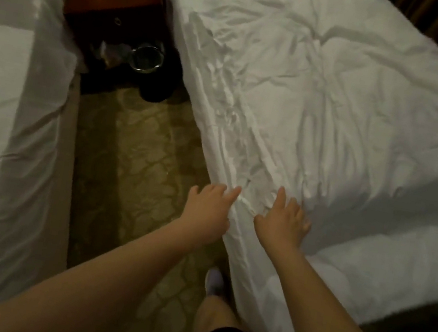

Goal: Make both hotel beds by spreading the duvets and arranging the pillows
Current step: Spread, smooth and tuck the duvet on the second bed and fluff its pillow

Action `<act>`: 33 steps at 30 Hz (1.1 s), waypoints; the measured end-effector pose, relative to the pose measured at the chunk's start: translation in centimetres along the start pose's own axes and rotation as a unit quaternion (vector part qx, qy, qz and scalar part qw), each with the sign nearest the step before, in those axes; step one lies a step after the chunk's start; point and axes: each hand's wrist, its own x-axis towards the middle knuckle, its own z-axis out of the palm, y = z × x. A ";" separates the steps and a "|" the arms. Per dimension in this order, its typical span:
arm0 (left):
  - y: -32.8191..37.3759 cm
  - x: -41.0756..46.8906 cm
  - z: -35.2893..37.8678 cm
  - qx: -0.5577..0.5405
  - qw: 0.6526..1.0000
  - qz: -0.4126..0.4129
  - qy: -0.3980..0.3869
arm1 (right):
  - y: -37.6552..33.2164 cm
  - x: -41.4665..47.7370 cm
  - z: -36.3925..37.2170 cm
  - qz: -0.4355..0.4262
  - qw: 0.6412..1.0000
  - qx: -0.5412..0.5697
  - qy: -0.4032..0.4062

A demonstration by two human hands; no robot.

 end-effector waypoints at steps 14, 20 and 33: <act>1.8 14.2 5.7 0.023 0.965 0.188 -0.178 | 0.3 8.5 6.2 0.155 0.983 0.085 0.052; 3.1 13.9 2.6 -0.079 0.931 0.356 0.007 | 0.7 4.4 -2.4 0.153 0.971 0.000 0.182; -7.9 16.3 -6.5 0.128 0.892 0.432 -0.030 | -10.3 2.7 0.5 0.293 0.949 -0.108 0.048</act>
